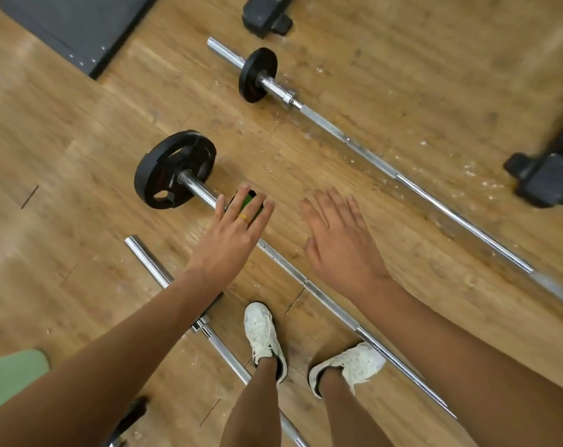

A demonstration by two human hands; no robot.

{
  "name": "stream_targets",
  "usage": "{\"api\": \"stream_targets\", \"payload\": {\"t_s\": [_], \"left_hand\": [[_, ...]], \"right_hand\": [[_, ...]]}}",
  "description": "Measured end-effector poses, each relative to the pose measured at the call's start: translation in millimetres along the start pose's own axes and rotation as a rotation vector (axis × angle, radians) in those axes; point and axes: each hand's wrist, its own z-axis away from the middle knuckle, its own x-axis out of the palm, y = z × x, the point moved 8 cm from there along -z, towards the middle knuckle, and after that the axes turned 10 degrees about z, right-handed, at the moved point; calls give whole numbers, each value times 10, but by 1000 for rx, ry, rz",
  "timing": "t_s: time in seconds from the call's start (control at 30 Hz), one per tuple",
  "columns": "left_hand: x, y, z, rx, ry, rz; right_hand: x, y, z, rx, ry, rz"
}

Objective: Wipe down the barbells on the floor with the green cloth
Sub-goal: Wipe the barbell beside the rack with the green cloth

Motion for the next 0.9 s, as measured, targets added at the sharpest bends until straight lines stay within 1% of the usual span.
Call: {"api": "stream_targets", "payload": {"t_s": [0.2, 0.4, 0.6, 0.8, 0.9], "left_hand": [[-265, -57, 48, -29, 3, -21], [-391, -314, 122, -71, -11, 1], [-344, -621, 106, -29, -123, 11], [-562, -911, -89, 56, -73, -47], [-670, -1107, -262, 37, -23, -54]], "right_hand": [[-176, 12, 34, 24, -23, 59], [-208, -131, -77, 0, -79, 79], [-316, -186, -332, 57, -78, 95], [-554, -225, -628, 100, -78, 122], [-666, -216, -874, 73, -73, 136]]}}
